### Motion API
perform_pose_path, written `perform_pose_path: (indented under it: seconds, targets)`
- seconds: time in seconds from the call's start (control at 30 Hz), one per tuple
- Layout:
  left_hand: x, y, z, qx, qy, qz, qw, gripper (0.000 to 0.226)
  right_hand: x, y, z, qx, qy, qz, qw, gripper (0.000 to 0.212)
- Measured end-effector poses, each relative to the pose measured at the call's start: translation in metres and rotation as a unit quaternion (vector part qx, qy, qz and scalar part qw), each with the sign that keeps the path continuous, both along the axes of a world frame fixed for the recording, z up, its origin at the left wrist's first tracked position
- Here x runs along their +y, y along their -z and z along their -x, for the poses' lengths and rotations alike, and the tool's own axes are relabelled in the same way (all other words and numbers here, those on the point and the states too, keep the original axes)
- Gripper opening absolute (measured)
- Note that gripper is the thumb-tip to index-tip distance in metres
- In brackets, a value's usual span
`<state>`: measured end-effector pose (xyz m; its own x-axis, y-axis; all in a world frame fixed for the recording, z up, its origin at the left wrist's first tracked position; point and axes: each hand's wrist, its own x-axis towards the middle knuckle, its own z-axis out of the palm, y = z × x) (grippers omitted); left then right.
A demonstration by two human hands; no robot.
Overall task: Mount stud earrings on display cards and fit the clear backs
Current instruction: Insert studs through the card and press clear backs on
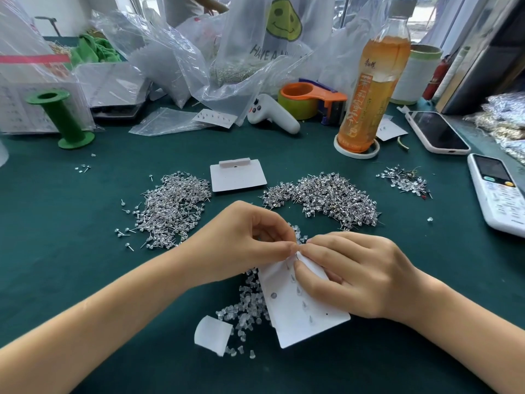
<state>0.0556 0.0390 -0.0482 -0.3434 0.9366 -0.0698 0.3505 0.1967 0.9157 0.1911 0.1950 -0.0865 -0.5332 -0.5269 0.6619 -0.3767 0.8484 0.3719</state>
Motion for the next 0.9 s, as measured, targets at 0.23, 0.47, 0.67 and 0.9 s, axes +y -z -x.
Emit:
perform_pose_path:
  seconds: [0.23,0.47,0.67,0.9]
  targets:
    - [0.0008,0.0003,0.0010,-0.013,0.008,-0.001,1.000,0.006,-0.0005,-0.0003,0.0002,0.005,-0.001,0.001,1.000,0.014]
    - [0.0017,0.0011,0.0015,-0.016,0.016,0.000,1.000,0.002,0.0000,-0.0010,-0.0005,0.007,-0.001,-0.001,1.000,0.012]
    - [0.0018,0.0000,0.0026,-0.019,0.017,-0.006,1.000,0.001,0.0000,-0.0014,-0.0004,0.016,0.004,-0.002,1.000,0.013]
    - [0.0017,0.0007,0.0019,-0.030,-0.027,-0.019,0.999,0.004,0.0014,-0.0039,0.0010,0.021,0.008,0.008,1.000,0.010]
